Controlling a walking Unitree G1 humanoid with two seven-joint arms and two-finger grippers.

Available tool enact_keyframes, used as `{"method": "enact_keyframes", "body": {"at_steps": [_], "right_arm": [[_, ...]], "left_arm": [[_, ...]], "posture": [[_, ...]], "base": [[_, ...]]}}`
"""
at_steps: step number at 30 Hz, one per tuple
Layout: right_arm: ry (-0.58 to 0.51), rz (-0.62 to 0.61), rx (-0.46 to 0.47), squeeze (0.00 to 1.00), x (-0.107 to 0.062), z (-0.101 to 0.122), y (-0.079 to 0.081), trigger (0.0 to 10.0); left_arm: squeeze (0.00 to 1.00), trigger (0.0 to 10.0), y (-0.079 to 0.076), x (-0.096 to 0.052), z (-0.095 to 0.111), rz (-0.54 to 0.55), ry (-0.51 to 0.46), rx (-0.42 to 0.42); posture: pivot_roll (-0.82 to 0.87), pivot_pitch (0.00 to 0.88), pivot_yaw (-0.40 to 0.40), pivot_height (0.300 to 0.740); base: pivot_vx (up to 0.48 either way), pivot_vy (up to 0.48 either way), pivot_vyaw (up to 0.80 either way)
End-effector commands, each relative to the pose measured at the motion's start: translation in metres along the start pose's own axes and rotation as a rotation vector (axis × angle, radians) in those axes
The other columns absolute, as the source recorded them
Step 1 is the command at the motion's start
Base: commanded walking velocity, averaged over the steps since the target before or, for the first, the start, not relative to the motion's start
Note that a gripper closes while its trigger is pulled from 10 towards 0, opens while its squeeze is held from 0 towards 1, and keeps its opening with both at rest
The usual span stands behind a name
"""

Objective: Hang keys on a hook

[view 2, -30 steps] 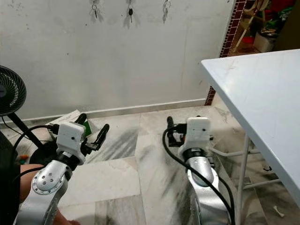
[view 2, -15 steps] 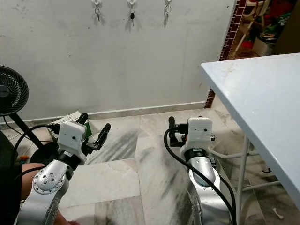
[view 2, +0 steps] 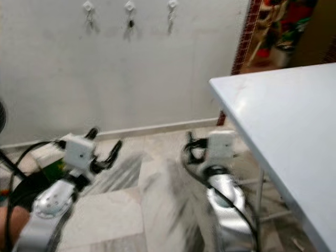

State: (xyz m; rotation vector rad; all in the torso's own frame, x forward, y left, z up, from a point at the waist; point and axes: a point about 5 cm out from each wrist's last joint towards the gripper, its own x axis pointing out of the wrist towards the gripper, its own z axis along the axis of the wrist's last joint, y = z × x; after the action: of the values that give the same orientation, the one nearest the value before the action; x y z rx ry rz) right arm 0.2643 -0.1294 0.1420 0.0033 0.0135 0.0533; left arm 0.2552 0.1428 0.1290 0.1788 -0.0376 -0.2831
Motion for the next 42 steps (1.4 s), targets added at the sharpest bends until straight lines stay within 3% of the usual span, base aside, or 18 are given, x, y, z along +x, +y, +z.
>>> {"method": "enact_keyframes", "body": {"at_steps": [1, 15, 42], "right_arm": [[-0.001, -0.025, -0.011, 0.0, -0.0003, 0.0007, -0.0071, 10.0], [0.003, -0.025, -0.004, 0.0, 0.0015, 0.0004, -0.0064, 10.0], [0.016, -0.023, -0.006, 0.0, 0.0045, -0.0003, -0.008, 10.0]], "left_arm": [[0.0, 10.0, -0.0051, 0.0013, 0.0028, -0.017, -0.013, -0.005], [0.0, 10.0, -0.0035, 0.002, 0.0004, 0.01, -0.001, -0.026], [0.0, 10.0, -0.0029, 0.0038, -0.0025, 0.016, 0.02, -0.091]], "posture": [[0.02, 0.006, 0.057, 0.74], [0.02, 0.007, 0.056, 0.74], [0.02, 0.0, 0.051, 0.74]], "base": [[0.0, 0.0, 0.0], [0.0, 0.0, 0.0], [0.0, 0.0, -0.8]]}}
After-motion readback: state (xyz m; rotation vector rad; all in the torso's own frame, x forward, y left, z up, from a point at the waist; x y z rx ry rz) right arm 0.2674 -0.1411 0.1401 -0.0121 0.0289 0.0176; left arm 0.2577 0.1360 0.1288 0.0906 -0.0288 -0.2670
